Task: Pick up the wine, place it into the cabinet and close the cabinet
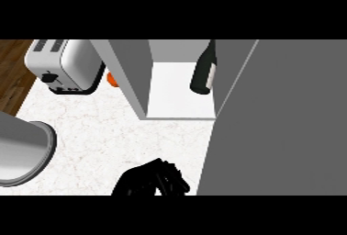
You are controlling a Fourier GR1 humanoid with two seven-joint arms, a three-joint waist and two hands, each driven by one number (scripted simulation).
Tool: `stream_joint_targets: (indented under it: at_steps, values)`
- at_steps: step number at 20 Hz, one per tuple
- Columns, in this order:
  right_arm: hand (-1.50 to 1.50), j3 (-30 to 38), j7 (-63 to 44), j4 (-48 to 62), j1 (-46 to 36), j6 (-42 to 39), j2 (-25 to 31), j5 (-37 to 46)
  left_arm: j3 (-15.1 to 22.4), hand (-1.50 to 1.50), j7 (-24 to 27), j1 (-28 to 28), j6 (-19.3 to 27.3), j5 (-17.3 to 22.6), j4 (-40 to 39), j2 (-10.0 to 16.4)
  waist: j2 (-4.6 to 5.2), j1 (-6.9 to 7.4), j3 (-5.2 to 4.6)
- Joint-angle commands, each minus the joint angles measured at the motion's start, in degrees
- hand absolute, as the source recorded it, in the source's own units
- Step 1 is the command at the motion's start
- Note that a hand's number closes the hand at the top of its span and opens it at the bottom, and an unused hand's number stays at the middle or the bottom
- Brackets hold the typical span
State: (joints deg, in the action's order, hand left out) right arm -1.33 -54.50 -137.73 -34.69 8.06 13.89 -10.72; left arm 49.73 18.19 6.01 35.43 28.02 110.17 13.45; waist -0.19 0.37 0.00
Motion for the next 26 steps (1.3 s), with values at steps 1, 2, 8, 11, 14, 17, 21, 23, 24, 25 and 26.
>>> stream_joint_targets:
  at_steps: [1, 2, 8, 11, 14, 17, 21, 23, 24, 25, 26]
  values:
    - [1.50, -2.79, -2.70, -1.64, -2.06, -2.53, 0.24, -5.64, -0.93, 1.50, 1.92, -6.06, -4.33, 1.42, 5.84, 6.30, -0.04, 0.35, -0.06]
    - [1.50, -5.69, -1.39, -5.95, 2.39, -4.49, 0.18, -4.77, -0.09, 1.50, 2.40, -7.36, -4.42, 0.70, 7.03, 7.63, -0.12, 0.18, -0.02]
    - [1.50, -10.46, -3.78, -2.08, -3.01, -1.73, -5.25, -8.19, -6.22, 1.50, 3.97, -14.05, -13.04, 6.40, 13.93, 18.12, -0.20, 1.19, -0.18]
    - [1.50, -16.58, -4.65, -3.08, -2.56, -0.85, -8.38, -5.96, -11.59, 1.50, 6.96, -17.84, -17.69, 10.14, 15.83, 21.97, -0.34, 1.38, -0.24]
    - [1.50, -21.57, -6.85, -2.60, -3.79, 1.98, -11.18, -1.86, -17.33, 1.50, 11.98, -22.54, -23.33, 13.79, 14.07, 24.10, -0.40, 0.87, -0.27]
    - [1.50, -27.28, -6.21, -1.30, -3.97, 2.78, -13.22, 1.95, -26.38, 1.50, 12.33, -26.14, -28.62, 19.54, 14.94, 29.43, -0.35, 0.73, -0.18]
    - [1.50, -31.75, -3.25, 10.19, -16.02, 6.70, -13.81, 4.49, -35.43, 1.50, 10.09, -26.32, -33.31, 26.23, 13.60, 33.04, -0.23, 1.15, -0.18]
    - [1.50, -33.50, 0.70, 16.40, -17.74, 9.87, -13.84, 4.13, -38.70, 1.50, 11.36, -28.42, -38.15, 29.15, 11.59, 34.10, -0.11, 1.82, -0.20]
    - [1.50, -33.30, 1.03, 18.70, -20.62, 11.22, -13.85, 4.05, -38.82, 1.50, 11.62, -29.92, -40.65, 28.83, 11.87, 34.87, -0.16, 1.88, -0.18]
    - [1.50, -34.86, 4.63, 22.13, -20.32, 10.95, -13.86, 5.86, -40.49, 1.50, 11.01, -31.19, -41.27, 29.44, 12.13, 36.16, -0.07, 2.20, -0.16]
    - [1.50, -34.60, 2.02, 22.58, -24.74, 14.05, -13.86, 6.61, -43.35, 1.50, 12.05, -31.16, -44.97, 31.34, 9.33, 37.25, -0.35, 2.56, -0.28]
